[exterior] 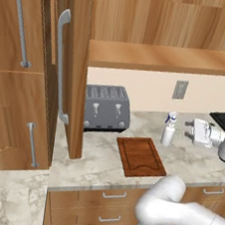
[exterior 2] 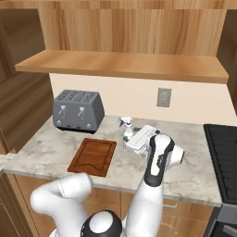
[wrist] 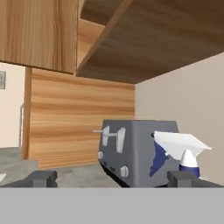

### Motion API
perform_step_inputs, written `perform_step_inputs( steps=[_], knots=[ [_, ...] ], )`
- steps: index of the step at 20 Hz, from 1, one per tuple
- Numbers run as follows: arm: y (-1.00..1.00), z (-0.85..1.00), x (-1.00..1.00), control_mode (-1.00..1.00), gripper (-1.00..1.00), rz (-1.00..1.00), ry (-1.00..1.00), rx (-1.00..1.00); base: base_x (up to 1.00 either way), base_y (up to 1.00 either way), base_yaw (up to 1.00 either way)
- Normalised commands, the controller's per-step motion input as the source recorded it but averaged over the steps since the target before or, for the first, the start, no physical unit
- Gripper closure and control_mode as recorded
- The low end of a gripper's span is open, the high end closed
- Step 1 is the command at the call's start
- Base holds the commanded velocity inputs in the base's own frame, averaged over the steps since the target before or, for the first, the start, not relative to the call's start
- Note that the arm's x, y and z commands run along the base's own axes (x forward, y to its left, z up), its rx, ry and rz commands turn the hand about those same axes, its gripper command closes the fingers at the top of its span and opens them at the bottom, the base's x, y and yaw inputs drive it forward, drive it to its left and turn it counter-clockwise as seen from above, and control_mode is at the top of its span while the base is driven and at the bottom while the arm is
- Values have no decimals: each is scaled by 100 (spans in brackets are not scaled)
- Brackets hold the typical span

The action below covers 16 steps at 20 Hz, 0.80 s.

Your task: Grab the spray bottle from the cabinet, then place it next to the cutting board for sanitizing. Then grab the dish brush from the countertop next to the sink and place it next to the cutting board.

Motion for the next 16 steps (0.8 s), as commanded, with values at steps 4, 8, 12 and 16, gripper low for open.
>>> perform_step_inputs(
  steps=[4,8,12,16],
  knots=[
    [0,58,-61,-100,-100,-28,21,-1,0,0,0],
    [0,53,-46,-100,-100,-39,34,-6,0,0,0],
    [0,46,-45,-100,-100,-43,30,-7,0,0,0],
    [0,51,-48,-100,-100,-44,22,-11,0,0,0]
  ],
)
